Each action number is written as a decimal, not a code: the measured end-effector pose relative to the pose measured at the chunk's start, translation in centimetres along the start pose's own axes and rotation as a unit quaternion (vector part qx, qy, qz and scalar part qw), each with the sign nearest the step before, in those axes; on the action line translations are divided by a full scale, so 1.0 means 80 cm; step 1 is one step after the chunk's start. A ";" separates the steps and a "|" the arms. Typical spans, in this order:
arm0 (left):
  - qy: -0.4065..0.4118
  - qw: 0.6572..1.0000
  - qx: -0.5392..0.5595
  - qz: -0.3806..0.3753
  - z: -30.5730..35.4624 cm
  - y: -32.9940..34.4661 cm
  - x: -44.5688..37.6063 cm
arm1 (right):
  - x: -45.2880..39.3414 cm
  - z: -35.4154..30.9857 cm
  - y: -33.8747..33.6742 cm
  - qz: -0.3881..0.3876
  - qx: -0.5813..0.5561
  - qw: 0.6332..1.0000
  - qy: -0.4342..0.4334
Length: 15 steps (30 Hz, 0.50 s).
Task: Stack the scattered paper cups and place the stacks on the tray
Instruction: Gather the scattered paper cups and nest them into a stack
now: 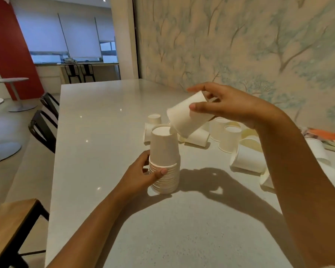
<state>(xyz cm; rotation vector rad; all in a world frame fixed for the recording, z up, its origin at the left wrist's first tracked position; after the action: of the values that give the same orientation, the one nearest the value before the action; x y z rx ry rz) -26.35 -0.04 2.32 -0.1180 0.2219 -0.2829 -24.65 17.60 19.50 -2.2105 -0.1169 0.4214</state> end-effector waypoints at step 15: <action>-0.071 0.977 0.198 -0.037 -0.013 0.020 0.013 | 0.031 -0.020 0.116 0.022 0.109 0.992 -0.062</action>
<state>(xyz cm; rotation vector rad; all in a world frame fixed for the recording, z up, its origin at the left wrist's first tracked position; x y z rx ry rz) -25.21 1.08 0.86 0.2484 0.0153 -0.3856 -22.36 11.17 12.52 -1.9746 -0.0836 0.5701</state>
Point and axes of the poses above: each hand's wrist, its own x-axis away from the middle knuckle, its own y-axis out of the palm, z = x × y, the point moved 9 cm from there along -x, towards the middle knuckle, and after that the axes turned 11 degrees about x, right-handed, at the moved point
